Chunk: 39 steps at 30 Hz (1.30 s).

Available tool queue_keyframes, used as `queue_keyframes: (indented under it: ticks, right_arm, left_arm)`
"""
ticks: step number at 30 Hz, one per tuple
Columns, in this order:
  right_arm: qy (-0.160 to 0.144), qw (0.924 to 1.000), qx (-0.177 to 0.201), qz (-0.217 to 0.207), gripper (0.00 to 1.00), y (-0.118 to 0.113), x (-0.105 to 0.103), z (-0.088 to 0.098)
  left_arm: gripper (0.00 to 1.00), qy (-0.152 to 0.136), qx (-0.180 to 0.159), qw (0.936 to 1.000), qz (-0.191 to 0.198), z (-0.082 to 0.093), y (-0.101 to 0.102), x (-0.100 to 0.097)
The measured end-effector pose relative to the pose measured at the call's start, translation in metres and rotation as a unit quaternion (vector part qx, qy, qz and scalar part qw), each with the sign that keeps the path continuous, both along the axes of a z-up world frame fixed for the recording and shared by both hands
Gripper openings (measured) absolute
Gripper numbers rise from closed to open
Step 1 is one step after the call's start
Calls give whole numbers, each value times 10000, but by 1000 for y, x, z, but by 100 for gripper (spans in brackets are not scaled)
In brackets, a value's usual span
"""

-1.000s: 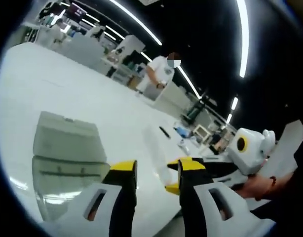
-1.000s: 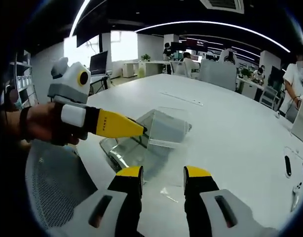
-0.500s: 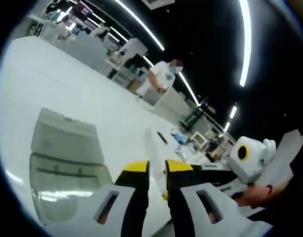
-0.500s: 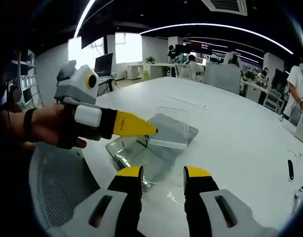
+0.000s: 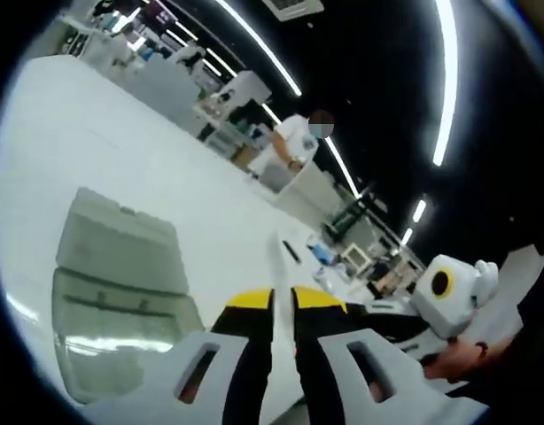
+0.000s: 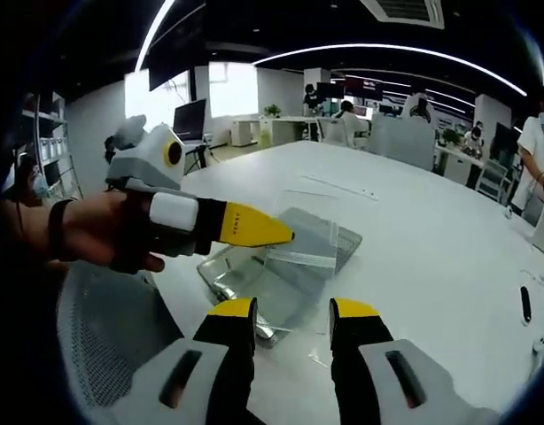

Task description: Insert the divider into the dual guide fixture by aligning both edges with the guide slots and pushing it downward to the bottom, including one-sided entry, uneven engagement, binding, and posture correction.

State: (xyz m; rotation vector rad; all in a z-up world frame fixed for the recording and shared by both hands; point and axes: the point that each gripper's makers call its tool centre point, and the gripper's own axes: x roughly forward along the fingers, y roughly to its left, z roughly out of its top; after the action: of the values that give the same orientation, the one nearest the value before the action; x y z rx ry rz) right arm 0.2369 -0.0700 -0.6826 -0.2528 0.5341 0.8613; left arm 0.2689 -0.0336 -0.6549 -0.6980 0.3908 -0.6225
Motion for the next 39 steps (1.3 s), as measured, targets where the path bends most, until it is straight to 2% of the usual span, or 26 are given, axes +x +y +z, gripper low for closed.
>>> queue_keyframes:
  ticks: [7, 12, 16, 19, 26, 34, 39]
  right_arm:
    - [-50, 9999, -55, 103, 29, 1, -1, 0]
    - [-182, 9995, -193, 178, 29, 1, -1, 0]
    - [-174, 9993, -239, 218, 29, 0, -2, -2]
    - [-175, 9994, -214, 219, 29, 0, -2, -1]
    - [-3, 9995, -111, 297, 29, 2, -3, -5]
    - [104, 9992, 135, 361, 31, 6, -3, 1]
    - [60, 9989, 181, 432, 31, 6, -1, 5]
  left_arm:
    - [0, 64, -110, 9999, 30, 1, 6, 2]
    - [0, 119, -220, 9997, 53, 1, 7, 1]
    - [0, 154, -256, 9996, 21, 0, 6, 0]
    - [0, 221, -518, 9984, -58, 4, 4, -1]
    - [0, 204, -430, 9988, -145, 4, 3, -4]
    - [0, -23, -342, 9991, -248, 12, 5, -5]
    - [0, -110, -232, 9992, -315, 13, 4, -5]
